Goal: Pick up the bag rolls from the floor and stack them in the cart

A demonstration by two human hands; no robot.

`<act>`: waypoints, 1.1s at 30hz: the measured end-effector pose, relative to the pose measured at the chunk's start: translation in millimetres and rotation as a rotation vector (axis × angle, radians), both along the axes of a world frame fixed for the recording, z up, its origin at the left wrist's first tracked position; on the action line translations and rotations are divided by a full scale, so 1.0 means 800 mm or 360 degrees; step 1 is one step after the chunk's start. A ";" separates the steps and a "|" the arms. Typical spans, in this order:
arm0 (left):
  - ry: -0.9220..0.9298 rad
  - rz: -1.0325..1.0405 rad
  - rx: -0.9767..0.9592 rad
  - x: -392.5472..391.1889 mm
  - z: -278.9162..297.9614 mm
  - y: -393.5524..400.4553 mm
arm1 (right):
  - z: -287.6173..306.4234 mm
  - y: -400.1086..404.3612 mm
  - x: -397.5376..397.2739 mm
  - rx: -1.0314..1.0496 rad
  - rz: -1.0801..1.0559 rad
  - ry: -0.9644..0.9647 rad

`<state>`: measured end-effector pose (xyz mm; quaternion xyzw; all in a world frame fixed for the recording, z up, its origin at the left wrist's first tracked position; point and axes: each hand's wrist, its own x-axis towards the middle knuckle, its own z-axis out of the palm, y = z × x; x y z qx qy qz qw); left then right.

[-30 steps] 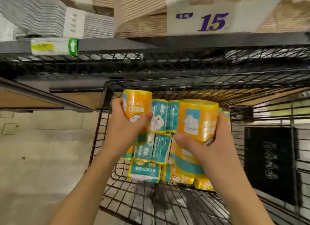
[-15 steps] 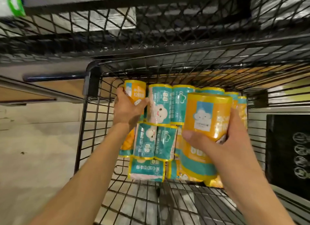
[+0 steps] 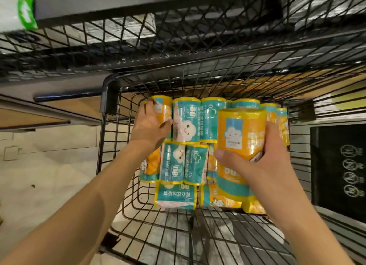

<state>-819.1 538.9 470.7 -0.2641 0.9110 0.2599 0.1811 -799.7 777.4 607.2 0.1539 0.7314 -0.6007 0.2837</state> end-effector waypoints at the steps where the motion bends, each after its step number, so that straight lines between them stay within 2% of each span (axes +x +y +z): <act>1: 0.0011 -0.0099 -0.0055 0.001 0.005 -0.001 | 0.002 0.002 0.001 0.0015 0.0003 0.0006; 7: -0.0019 -0.0682 -0.0292 -0.001 0.042 -0.001 | 0.014 0.023 0.005 0.0088 0.0001 0.0003; 13: -0.0070 -0.1016 -0.0124 -0.007 0.072 0.012 | 0.010 0.063 -0.010 0.0260 -0.0127 -0.0060; 16: -0.0137 -0.1135 -0.0165 -0.011 0.087 0.026 | -0.001 0.085 -0.029 0.0374 -0.0170 -0.0059; 21: -0.0234 -0.1173 -0.0268 -0.019 0.108 0.048 | -0.050 0.123 -0.068 0.0573 -0.0246 -0.0068; 33: -0.0175 -0.1125 -0.0299 -0.016 0.136 0.059 | -0.173 0.154 -0.131 0.0998 -0.0014 -0.0188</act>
